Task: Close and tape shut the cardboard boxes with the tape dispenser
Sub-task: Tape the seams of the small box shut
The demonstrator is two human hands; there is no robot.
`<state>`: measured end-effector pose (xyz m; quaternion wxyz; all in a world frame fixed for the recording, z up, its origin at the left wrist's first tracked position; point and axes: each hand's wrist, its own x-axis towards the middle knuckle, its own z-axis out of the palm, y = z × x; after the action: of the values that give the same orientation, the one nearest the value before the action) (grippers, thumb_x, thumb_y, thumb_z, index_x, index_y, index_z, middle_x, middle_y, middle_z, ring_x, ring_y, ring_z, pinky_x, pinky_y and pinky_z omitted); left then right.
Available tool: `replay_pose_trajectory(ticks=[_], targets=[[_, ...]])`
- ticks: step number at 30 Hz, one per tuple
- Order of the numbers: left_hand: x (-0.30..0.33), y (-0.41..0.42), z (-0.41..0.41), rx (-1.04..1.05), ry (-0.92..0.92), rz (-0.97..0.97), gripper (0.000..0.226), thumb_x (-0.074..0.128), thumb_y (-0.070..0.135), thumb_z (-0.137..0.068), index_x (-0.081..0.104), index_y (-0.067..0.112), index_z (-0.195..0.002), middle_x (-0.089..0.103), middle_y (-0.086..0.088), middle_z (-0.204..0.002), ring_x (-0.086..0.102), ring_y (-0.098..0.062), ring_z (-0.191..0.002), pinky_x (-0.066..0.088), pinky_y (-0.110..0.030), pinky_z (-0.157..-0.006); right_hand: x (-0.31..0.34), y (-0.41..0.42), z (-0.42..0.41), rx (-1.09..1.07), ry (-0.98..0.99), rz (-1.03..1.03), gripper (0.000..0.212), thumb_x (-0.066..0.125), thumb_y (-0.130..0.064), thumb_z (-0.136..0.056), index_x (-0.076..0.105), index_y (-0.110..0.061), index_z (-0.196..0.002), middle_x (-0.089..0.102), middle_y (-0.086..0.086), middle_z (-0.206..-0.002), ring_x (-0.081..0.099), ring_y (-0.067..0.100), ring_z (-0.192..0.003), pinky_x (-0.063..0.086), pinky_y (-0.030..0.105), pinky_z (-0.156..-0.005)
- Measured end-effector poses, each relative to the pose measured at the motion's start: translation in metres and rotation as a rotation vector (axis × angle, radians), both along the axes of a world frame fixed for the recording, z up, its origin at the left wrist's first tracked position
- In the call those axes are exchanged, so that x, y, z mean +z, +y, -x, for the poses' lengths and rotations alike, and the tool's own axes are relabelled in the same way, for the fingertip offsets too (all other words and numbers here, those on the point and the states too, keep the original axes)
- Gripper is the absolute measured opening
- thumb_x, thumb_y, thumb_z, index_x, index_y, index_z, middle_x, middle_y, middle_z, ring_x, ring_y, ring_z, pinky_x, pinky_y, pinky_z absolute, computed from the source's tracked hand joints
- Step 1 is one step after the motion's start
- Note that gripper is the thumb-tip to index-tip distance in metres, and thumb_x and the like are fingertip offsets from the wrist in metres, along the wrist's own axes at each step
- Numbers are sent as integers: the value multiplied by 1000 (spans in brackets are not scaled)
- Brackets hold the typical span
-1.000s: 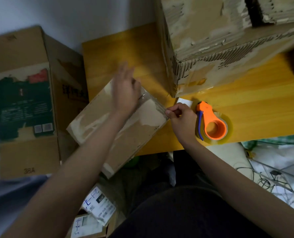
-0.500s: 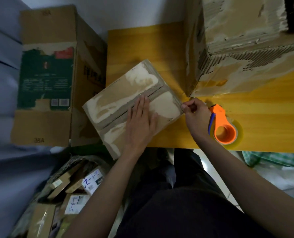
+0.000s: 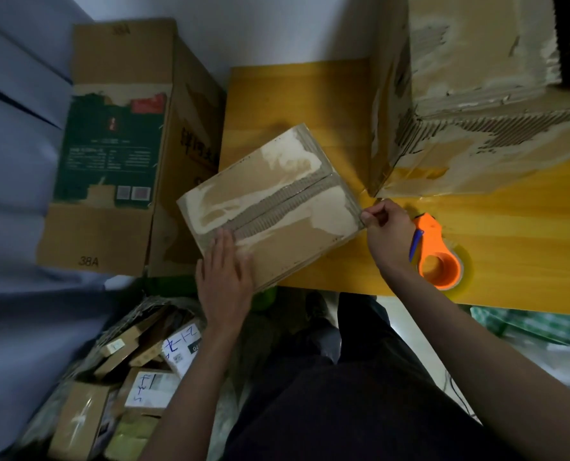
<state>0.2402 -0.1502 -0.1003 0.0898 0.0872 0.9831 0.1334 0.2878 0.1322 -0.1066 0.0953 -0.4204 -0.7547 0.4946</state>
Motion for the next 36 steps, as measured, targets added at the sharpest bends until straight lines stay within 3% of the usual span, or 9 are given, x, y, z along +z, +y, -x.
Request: replay_pose_trajectory(ticks=[4,7,11,15,20,23,26,29,36], targets=[[12,-21,18,301,37,-260,58,46,44,-103,38,14,-153,32,-12,-154,33,-26,-140,30,-47,-115,3,5,-9,119,-44,-86,8,63,-4,-87,58,-8,-81,58,3,-74,55,23,-74,30,29,-60],[14,-5,49,509,-179,-477,60,54,49,-100,42,20,-151,41,-8,-150,42,-22,-135,37,-48,-113,7,4,4,313,-98,-261,15,64,-10,-87,57,-3,-98,56,15,-98,51,34,-97,33,34,-74],[8,9,74,615,-129,-558,39,71,56,-82,70,29,-111,67,-1,-113,64,-19,-103,54,-47,-95,8,-2,47,332,-91,-115,39,60,-26,-97,52,-2,-127,53,18,-125,49,35,-116,43,45,-93],[-4,7,79,742,-77,-609,30,71,46,-89,72,28,-113,69,-1,-106,67,-19,-97,54,-37,-93,-2,-1,70,233,-200,-37,53,45,-48,-103,50,-13,-142,59,17,-131,53,40,-119,43,44,-85],[-6,7,78,692,18,-557,10,62,33,-100,67,25,-99,65,-2,-98,59,-13,-89,48,-28,-85,-19,3,74,222,-173,-3,43,42,-38,-107,61,-10,-134,66,26,-113,59,44,-103,31,33,-68],[-4,-1,79,634,-7,-536,16,57,32,-102,68,22,-96,65,-6,-96,61,-19,-87,54,-39,-89,-16,6,75,243,-155,44,43,38,-33,-109,56,-9,-141,65,23,-123,57,41,-110,31,32,-72],[0,-12,65,540,-150,-560,38,45,38,-107,63,16,-132,62,-7,-125,59,-20,-112,48,-45,-102,0,11,59,317,-157,66,48,35,-31,-110,43,-6,-151,63,23,-126,57,36,-111,32,33,-72],[0,-15,26,545,-277,-560,59,33,49,-107,22,26,-160,34,-3,-160,36,-22,-142,34,-49,-115,11,13,21,364,-188,24,52,32,-30,-111,28,-6,-157,64,29,-118,58,44,-107,42,43,-75],[-4,6,-6,549,-249,-702,48,23,39,-110,35,23,-154,51,-1,-137,47,-14,-121,38,-27,-93,-1,-1,-18,335,-188,-6,49,32,-29,-110,34,-12,-156,67,31,-106,61,42,-87,41,43,-68]])
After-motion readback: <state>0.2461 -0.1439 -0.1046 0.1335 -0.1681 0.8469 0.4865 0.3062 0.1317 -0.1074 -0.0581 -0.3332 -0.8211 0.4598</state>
